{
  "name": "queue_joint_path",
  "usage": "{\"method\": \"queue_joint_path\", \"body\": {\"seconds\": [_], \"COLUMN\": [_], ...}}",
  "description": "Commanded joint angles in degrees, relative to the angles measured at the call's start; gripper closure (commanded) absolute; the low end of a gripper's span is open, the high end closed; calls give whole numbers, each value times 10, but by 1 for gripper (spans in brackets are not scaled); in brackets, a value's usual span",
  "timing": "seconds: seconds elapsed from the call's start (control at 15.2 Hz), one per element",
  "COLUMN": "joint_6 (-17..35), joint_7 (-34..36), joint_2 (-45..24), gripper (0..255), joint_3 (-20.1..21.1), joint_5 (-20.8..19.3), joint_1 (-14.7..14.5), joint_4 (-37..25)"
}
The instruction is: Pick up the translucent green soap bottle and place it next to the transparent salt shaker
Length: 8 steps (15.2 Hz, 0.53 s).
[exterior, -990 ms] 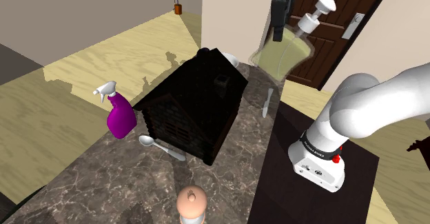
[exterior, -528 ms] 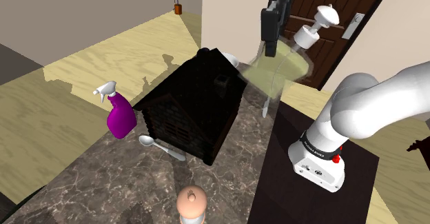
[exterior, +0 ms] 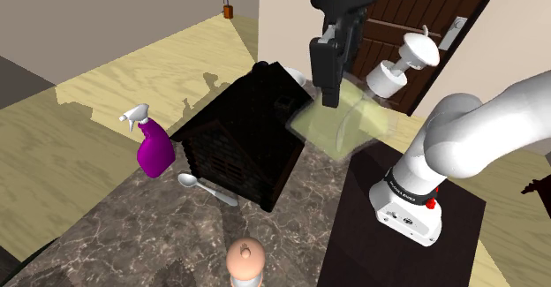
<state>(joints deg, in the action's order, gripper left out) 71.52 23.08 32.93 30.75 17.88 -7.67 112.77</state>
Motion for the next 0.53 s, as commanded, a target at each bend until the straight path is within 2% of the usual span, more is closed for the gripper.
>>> {"method": "queue_joint_path", "body": {"seconds": [0.0, 0.46], "joint_6": [0, 25], "joint_7": [34, 161], "joint_2": [-17, -113], "gripper": [255, 255], "joint_3": [28, 148], "joint_5": [13, 25], "joint_1": [-1, 9], "joint_4": [-24, -119]}}
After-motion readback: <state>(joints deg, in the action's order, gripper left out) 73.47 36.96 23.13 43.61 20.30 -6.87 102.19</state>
